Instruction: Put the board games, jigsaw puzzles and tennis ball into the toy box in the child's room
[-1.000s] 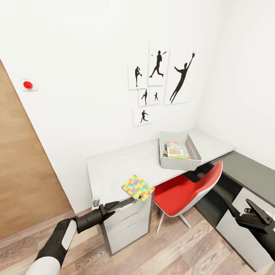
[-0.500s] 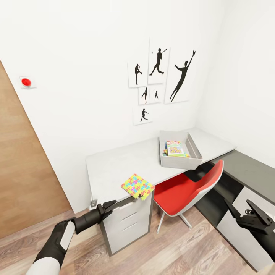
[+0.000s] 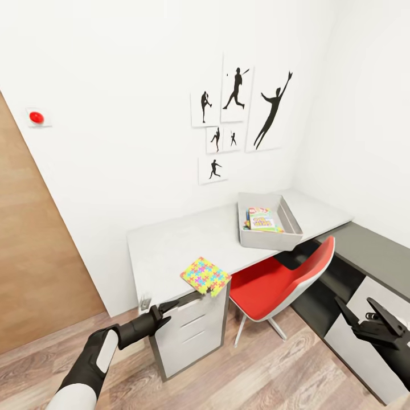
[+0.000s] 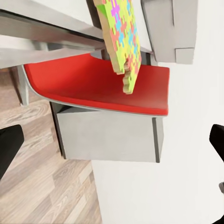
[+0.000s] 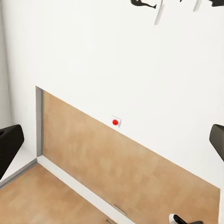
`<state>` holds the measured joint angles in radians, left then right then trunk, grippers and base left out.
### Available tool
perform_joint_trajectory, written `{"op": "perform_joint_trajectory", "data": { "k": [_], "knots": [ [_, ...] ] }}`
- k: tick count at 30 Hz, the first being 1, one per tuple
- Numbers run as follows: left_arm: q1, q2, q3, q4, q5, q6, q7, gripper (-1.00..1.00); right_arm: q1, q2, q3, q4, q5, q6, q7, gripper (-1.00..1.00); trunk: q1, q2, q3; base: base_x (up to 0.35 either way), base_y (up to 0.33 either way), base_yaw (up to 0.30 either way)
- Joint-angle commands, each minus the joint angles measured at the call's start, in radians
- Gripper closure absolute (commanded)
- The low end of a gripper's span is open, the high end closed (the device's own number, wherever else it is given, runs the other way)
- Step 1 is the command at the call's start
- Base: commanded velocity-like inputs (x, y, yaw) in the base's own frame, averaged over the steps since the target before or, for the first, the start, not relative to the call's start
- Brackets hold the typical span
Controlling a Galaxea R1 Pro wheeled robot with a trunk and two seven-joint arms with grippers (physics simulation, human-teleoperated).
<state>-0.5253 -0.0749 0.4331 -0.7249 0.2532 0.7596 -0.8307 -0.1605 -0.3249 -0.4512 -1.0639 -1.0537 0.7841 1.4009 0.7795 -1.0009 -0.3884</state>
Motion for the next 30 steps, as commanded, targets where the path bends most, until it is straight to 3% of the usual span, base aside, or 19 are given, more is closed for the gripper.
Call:
{"op": "perform_joint_trajectory", "data": {
  "k": [1, 22, 30],
  "knots": [
    [-0.001, -0.001, 0.004, 0.000, 0.000, 0.005, -0.002, -1.00, -0.001, 0.000, 0.000, 0.001, -0.004, 0.009, 0.000, -1.00, 0.004, -0.008, -0.004, 0.000, 0.000, 0.000],
    [-0.001, -0.001, 0.001, -0.001, -0.003, 0.007, -0.001, -1.00, -0.001, 0.000, -0.001, 0.026, -0.005, 0.009, -0.002, -1.00, 0.085, -0.155, -0.070, 0.000, 0.000, 0.000],
    [-0.001, -0.003, 0.000, -0.001, -0.003, 0.006, -0.002, -1.00, -0.001, 0.000, -0.001, 0.032, -0.005, 0.008, -0.002, -1.00, 0.085, -0.155, -0.070, 0.000, 0.000, 0.000]
  ]
}}
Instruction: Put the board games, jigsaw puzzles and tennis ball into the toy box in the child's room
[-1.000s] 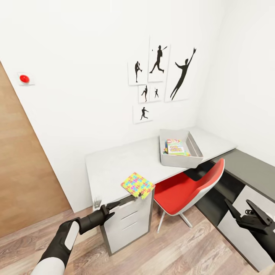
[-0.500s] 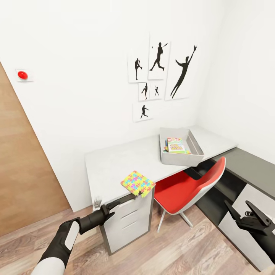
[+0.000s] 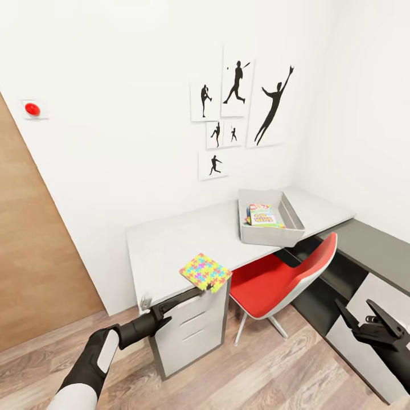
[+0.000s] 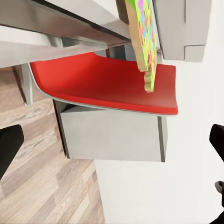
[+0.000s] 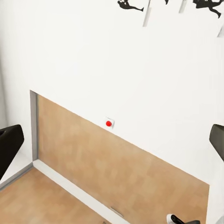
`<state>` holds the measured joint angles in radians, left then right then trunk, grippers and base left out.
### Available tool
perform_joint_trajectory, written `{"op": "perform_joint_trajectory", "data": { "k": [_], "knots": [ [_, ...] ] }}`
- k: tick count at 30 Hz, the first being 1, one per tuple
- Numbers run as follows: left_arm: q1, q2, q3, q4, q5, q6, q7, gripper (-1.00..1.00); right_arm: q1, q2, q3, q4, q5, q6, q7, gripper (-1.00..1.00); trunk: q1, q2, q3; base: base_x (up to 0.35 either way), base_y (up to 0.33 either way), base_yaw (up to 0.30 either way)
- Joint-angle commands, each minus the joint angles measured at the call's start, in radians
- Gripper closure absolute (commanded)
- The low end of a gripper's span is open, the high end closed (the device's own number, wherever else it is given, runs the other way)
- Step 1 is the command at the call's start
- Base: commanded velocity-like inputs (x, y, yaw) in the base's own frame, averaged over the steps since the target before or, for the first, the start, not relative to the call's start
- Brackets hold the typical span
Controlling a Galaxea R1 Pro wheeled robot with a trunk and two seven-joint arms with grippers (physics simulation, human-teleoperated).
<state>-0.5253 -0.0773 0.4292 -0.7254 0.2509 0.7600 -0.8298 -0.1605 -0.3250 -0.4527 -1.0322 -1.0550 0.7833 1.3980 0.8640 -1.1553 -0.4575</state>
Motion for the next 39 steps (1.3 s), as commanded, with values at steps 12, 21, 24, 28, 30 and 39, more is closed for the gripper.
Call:
{"op": "perform_joint_trajectory", "data": {
  "k": [12, 21, 24, 28, 30, 39],
  "knots": [
    [-0.001, -0.017, -0.006, 0.000, -0.004, 0.004, 0.000, -1.00, -0.001, 0.000, 0.001, 0.013, -0.003, 0.007, 0.001, -1.00, 0.000, -0.001, -0.001, 0.001, -0.164, 0.000],
    [-0.001, -0.017, -0.006, 0.000, -0.006, -0.005, 0.000, -1.00, -0.005, 0.000, 0.002, 0.027, -0.002, 0.007, 0.001, -1.00, 0.000, -0.001, -0.001, 0.159, -0.114, 0.000],
    [-0.001, -0.018, -0.006, 0.000, -0.006, -0.022, 0.000, -1.00, -0.006, 0.000, 0.002, 0.031, -0.002, 0.007, 0.001, -1.00, 0.000, -0.001, -0.001, 0.224, -0.009, 0.000],
    [-0.001, -0.018, -0.006, 0.000, -0.006, -0.028, 0.000, -1.00, -0.007, 0.001, 0.002, 0.032, -0.002, 0.006, 0.001, -1.00, 0.000, -0.001, -0.001, 0.074, -0.069, 0.000],
    [-0.001, -0.018, -0.006, 0.000, -0.006, -0.029, 0.000, -1.00, -0.007, 0.001, 0.002, 0.032, -0.002, 0.006, 0.001, -1.00, 0.000, -0.001, -0.001, 0.022, -0.207, 0.000],
    [-0.001, -0.018, -0.006, 0.000, -0.005, -0.030, 0.000, -1.00, -0.007, 0.001, 0.002, 0.032, -0.002, 0.007, 0.001, -1.00, 0.000, -0.001, -0.001, 0.005, -0.116, 0.000]
  ]
}}
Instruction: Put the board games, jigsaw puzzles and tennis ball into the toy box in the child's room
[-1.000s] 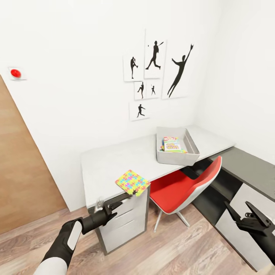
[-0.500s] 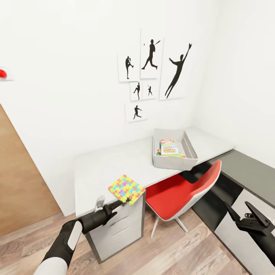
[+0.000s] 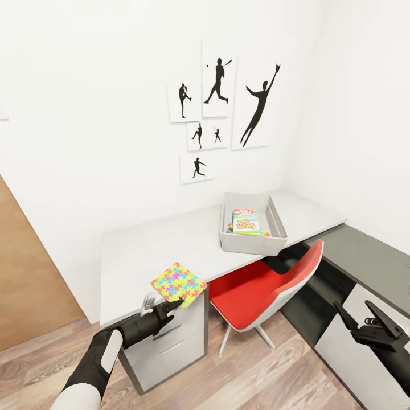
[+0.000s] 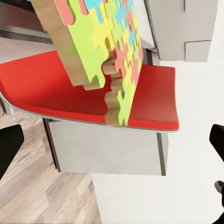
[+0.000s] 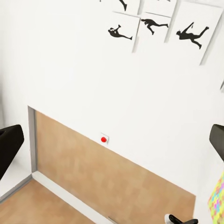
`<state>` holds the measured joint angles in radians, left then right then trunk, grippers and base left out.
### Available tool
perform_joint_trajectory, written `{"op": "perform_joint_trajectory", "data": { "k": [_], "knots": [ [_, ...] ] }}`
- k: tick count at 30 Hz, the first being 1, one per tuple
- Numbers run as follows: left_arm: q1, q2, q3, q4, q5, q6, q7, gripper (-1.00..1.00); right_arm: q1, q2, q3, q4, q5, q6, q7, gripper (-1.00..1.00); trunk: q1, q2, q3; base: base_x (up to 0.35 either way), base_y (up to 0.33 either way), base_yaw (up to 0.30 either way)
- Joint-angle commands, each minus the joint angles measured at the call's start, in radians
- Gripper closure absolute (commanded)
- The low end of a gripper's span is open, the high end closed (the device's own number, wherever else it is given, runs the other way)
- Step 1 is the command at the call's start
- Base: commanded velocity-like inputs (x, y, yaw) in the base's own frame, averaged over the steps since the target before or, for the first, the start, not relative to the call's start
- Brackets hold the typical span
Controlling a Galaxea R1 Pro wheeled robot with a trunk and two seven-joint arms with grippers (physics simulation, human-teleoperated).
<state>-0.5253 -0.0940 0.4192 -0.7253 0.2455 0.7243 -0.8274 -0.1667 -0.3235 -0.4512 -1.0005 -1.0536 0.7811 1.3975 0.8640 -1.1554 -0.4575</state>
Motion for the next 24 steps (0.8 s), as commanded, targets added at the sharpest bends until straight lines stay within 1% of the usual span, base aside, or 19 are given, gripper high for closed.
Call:
{"op": "perform_joint_trajectory", "data": {
  "k": [1, 6, 11, 17, 24],
  "knots": [
    [-0.001, -0.001, 0.004, 0.000, 0.000, 0.005, -0.002, -1.00, -0.001, 0.000, 0.000, 0.000, -0.003, 0.009, 0.001, -1.00, 0.000, -0.001, -0.001, 0.045, -0.107, 0.000],
    [-0.001, -0.001, 0.004, 0.000, 0.000, 0.004, -0.002, -1.00, -0.002, 0.000, 0.000, 0.001, -0.003, 0.009, 0.000, -1.00, 0.000, -0.001, -0.001, 0.135, -0.060, 0.000],
    [-0.001, -0.001, 0.004, 0.000, 0.000, 0.004, -0.002, -1.00, -0.002, 0.000, 0.000, 0.002, -0.003, 0.009, 0.000, -1.00, 0.000, -0.001, -0.001, 0.033, -0.016, 0.000],
    [-0.001, -0.001, 0.004, 0.000, 0.000, 0.004, -0.002, -1.00, -0.002, 0.000, 0.000, 0.002, -0.003, 0.008, 0.000, -1.00, 0.000, -0.001, -0.001, 0.012, -0.001, 0.000],
    [-0.001, -0.001, 0.004, 0.000, 0.000, 0.004, -0.002, -1.00, -0.002, 0.000, 0.000, 0.002, -0.003, 0.009, -0.001, -1.00, 0.000, -0.001, -0.001, 0.096, 0.035, 0.000]
  ]
}}
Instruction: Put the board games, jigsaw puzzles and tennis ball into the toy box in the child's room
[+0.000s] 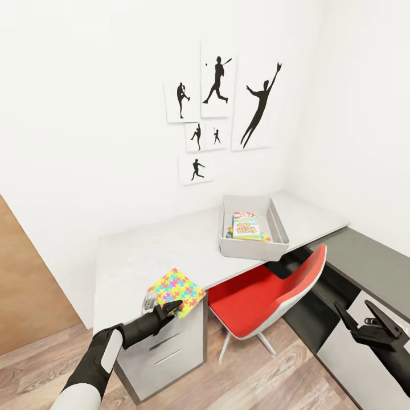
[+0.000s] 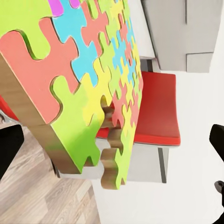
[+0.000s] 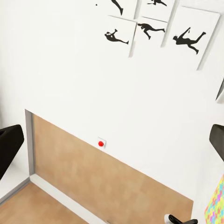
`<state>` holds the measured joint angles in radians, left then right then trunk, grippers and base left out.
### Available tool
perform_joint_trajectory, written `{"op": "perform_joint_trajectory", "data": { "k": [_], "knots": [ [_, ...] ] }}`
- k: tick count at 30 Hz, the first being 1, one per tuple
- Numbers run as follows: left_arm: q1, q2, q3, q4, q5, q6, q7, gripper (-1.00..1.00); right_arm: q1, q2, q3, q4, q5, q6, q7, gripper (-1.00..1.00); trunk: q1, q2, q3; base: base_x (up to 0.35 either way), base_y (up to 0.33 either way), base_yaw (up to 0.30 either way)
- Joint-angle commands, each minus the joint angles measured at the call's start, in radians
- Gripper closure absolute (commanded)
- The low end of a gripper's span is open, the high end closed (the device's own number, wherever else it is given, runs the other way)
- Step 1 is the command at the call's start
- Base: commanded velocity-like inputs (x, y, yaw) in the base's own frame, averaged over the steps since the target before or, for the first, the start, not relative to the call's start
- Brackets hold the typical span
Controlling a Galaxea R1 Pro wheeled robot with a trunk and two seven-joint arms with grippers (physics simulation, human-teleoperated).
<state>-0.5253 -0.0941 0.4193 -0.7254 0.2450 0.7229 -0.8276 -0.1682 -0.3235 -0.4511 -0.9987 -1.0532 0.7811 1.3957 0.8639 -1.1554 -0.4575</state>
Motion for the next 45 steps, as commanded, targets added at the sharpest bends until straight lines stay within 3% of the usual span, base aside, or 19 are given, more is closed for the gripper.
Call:
{"op": "perform_joint_trajectory", "data": {
  "k": [1, 30, 31, 45],
  "knots": [
    [-0.001, -0.001, 0.004, 0.000, 0.000, 0.006, -0.002, -1.00, -0.001, 0.000, 0.000, 0.000, -0.003, 0.009, 0.001, -1.00, 0.000, -0.001, -0.001, 0.026, 0.009, 0.000],
    [-0.001, -0.001, 0.004, 0.000, 0.000, 0.006, -0.002, -1.00, -0.003, 0.000, 0.000, 0.018, -0.003, 0.008, 0.000, -1.00, 0.000, -0.001, -0.001, 0.020, 0.001, 0.000],
    [-0.001, -0.001, 0.004, 0.000, 0.000, 0.006, -0.002, 1.00, -0.003, 0.000, 0.000, 0.019, -0.003, 0.008, 0.000, -1.00, 0.000, -0.001, -0.001, 0.000, 0.000, 0.000],
    [0.000, -0.006, 0.003, 0.000, 0.002, 0.005, -0.002, 1.00, -0.003, 0.000, 0.000, 0.021, -0.002, 0.008, 0.000, -1.00, -0.004, 0.006, 0.002, 0.000, 0.000, 0.000]
  ]
}}
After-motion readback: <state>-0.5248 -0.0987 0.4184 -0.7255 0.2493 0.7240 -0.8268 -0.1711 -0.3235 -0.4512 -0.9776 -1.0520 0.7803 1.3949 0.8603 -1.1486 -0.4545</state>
